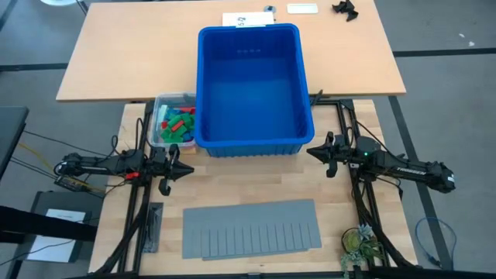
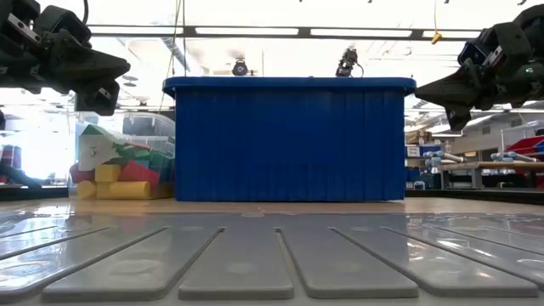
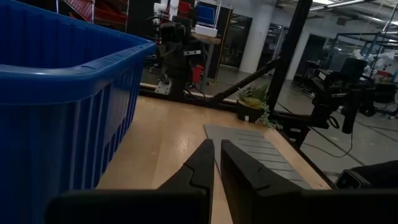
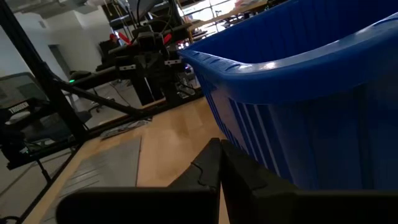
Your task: Sort blocks
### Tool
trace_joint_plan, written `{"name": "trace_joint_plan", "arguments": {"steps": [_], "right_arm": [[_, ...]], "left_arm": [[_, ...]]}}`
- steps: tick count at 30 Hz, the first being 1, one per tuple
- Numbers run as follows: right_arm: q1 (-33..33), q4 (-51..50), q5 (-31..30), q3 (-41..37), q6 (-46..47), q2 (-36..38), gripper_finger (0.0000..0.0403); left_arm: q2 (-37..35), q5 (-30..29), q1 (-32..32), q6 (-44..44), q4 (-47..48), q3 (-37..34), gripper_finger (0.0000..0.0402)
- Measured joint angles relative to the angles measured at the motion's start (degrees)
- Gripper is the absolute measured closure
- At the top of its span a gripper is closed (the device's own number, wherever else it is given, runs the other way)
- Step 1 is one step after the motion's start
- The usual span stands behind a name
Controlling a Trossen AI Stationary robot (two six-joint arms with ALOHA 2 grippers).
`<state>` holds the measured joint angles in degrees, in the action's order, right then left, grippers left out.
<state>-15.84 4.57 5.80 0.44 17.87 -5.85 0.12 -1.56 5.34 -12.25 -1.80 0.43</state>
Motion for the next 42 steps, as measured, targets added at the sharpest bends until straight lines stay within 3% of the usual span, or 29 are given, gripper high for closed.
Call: {"name": "trace_joint_plan", "arguments": {"steps": [31,38,42], "right_arm": [[0.00,0.00,0.00,0.00,0.02,0.00,0.0392],[0.00,0.01,0.00,-0.01,0.01,0.01,0.0392],[0.00,0.04,-0.13,0.00,0.01,0.01,0.0392]], "left_arm": [[0.00,-0.03,0.02,0.00,-0.20,0.00,0.0364],[0.00,-1.79,0.02,-0.63,-7.64,-0.01,0.0364],[0.00,-1.57,0.02,-9.69,-13.47,-0.01,0.0364]]}}
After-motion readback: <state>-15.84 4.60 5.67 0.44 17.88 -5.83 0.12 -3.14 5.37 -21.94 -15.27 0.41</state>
